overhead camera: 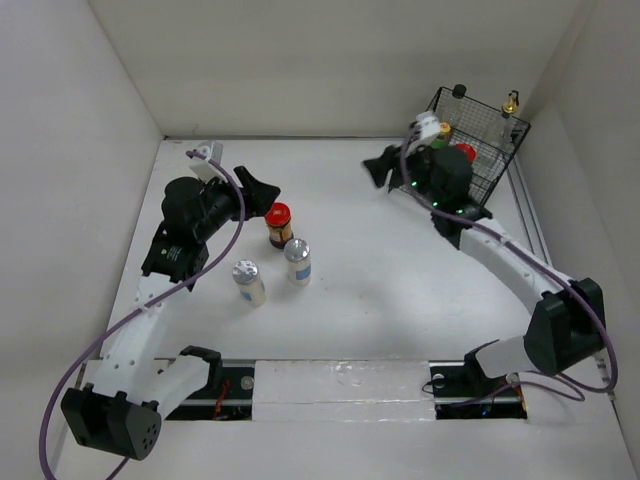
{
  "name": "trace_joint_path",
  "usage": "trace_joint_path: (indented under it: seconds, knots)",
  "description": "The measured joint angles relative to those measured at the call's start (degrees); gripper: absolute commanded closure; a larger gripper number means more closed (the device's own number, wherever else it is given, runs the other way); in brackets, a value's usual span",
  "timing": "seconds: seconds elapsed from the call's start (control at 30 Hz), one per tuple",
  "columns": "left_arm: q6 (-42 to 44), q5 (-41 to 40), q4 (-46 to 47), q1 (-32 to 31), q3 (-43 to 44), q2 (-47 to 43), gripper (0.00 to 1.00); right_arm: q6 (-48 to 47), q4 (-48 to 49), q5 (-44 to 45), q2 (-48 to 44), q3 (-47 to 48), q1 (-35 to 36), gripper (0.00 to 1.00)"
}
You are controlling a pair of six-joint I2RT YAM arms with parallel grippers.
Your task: Organize the condiment bottles
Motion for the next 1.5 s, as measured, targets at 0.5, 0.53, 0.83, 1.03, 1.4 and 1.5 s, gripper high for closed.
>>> trace_joint_path:
  seconds: [0.5,0.53,0.83,1.03,1.4,1.5]
  knots:
    - [-0.2,-4.55,-1.95,0.0,0.0,-1.03,0.33,-14.53,-22.12,-6.88,9.7,4.33,27.8,0.0]
    - [-0.2,-4.57,-1.97,0.0,0.0,-1.11,0.33,-15.34,-23.04,-6.71,11.52,5.33,29.0,0.0]
    - [-0.24,-4.5,-1.95,0.0,0.0,-1.22,0.33,-16.59,-24.76,-2.73,18.36,7.06,32.15,0.14]
    - [-0.24,-4.42,-1.95,0.0,0.0,-1.25,0.33,-14.56,-19.58,0.11,18.36,7.06,31.85,0.38]
    - [-0.24,-4.13,-1.95,0.0,0.0,-1.25,0.33,-10.1,-17.22,-0.02,11.04,1.11,27.3,0.49]
    - [-0.24,-3.76,-1.92,0.0,0.0,-1.25,0.33,-9.25,-18.32,1.01,1.9,-0.81,22.88,0.49]
